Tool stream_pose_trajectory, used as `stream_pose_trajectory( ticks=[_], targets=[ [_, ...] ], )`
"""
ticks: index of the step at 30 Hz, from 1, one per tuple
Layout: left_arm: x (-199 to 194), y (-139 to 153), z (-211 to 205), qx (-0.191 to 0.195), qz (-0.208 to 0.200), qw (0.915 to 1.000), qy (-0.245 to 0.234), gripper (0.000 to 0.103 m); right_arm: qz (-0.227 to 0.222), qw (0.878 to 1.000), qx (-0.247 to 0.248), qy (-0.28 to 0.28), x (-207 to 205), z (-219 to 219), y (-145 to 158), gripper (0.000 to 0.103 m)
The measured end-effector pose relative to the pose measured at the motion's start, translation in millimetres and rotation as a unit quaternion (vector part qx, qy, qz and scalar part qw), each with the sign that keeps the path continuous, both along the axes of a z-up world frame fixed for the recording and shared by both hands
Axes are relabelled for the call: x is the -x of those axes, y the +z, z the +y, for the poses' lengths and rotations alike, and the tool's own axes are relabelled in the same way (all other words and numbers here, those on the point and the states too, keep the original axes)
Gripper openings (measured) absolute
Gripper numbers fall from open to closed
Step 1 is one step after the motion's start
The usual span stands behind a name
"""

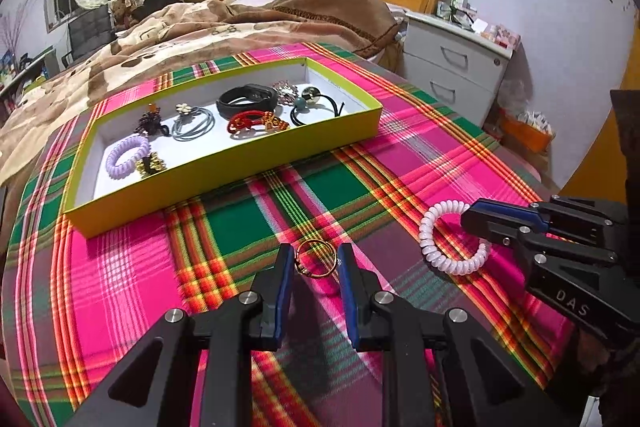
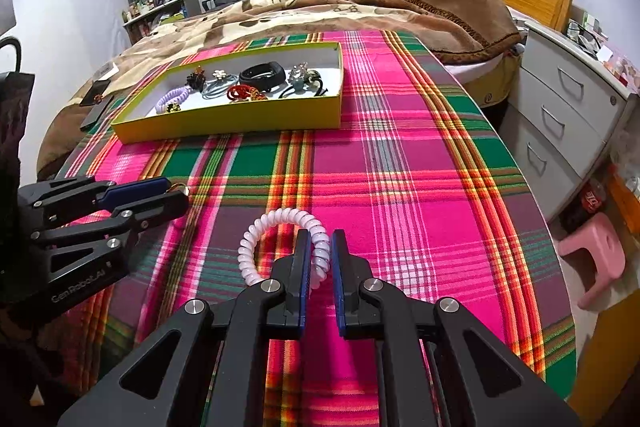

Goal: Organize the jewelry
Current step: 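Grasp the gold ring with the left tool while the right tool grasps the white coil bracelet, then carry both held items into the yellow box and open both tools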

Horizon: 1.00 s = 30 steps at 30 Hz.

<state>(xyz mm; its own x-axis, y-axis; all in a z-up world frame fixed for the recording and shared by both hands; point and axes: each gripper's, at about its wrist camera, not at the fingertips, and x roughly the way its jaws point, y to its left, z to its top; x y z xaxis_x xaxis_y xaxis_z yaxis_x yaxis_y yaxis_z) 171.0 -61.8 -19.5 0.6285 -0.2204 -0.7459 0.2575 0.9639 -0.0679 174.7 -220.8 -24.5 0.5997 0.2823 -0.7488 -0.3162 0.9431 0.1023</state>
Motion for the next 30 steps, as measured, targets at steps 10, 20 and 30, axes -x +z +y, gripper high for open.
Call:
stream_pose_trajectory(
  ticks=[10,20,30],
  targets=[
    [20.1,14.5,21.5,0.022,-0.021,0.9993,0.021,0.022,-0.016,1.0,-0.007,0.004,5.9,7.7,15.1,0.01],
    [25.2,34.6,47.8,0.03,-0.052,0.9972,0.045,0.022,-0.036,0.999,-0.015,0.014,-1.0,23.7,33.1,0.01],
    [3.9,50.5,82.4,0.026,-0.073,0.9941,0.076,0.022,-0.053,0.998,-0.024,0.035,-27.0,49.2,49.7,0.01]
  ],
)
